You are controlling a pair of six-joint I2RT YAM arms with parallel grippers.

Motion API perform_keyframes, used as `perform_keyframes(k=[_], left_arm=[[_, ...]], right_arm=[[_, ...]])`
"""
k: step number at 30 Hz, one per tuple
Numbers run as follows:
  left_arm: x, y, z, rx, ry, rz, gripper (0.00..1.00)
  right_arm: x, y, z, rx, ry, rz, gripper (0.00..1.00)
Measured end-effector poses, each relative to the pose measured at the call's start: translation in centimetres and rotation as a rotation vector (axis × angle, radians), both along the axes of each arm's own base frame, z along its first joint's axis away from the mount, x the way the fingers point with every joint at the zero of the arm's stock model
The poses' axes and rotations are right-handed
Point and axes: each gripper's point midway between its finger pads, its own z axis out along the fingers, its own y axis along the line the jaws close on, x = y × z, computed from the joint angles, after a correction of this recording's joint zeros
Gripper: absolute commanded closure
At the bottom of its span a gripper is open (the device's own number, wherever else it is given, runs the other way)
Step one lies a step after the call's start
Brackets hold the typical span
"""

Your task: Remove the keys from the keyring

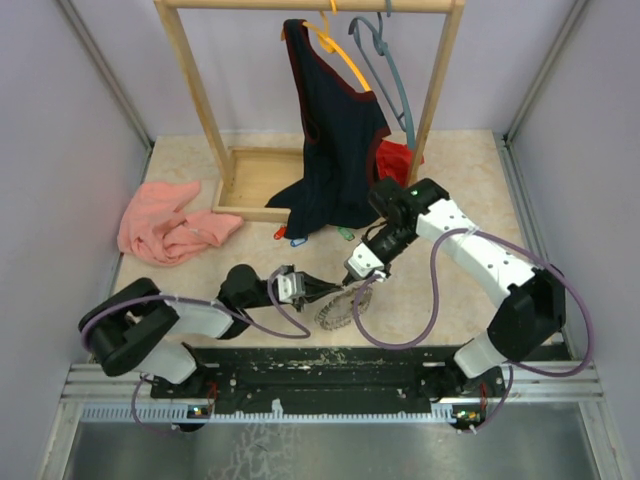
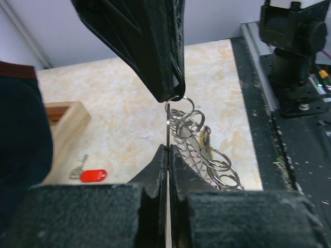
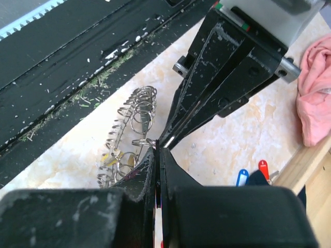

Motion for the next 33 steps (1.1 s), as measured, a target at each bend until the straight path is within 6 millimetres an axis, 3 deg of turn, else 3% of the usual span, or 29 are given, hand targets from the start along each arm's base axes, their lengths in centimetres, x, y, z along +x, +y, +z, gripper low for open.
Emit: perform_keyframes(k=[9,17,21,26,33], left_arm=[[2.2,1.8,1.5,0.114,-0.115,0.17,1.0],[3.7,2.0,1.3,0.281,-0.15,0.273,1.0],[4.5,2.6,1.1,0.356,-0.179,0.339,1.0],[4.8,3.0,1.2,0.419,-0.22,0.385,1.0],[4.9,3.1,1.9,0.471,-0.267,0.399,1.0]], right_arm=[[0.8,-0.5,0.6,-0.014,-0.051,-0.118,0.96],[1.0,-0.8,-0.1,-0.026,-0.028,-0.215,0.63],[0.5,-1.3,0.3,-0.016,0.034,-0.273,0.55],[0.8,-2.1,1.6,0.033,0.097,-0.361,0.53],[1.3,-1.1,1.6,0.084,0.207,-0.434,0.58]])
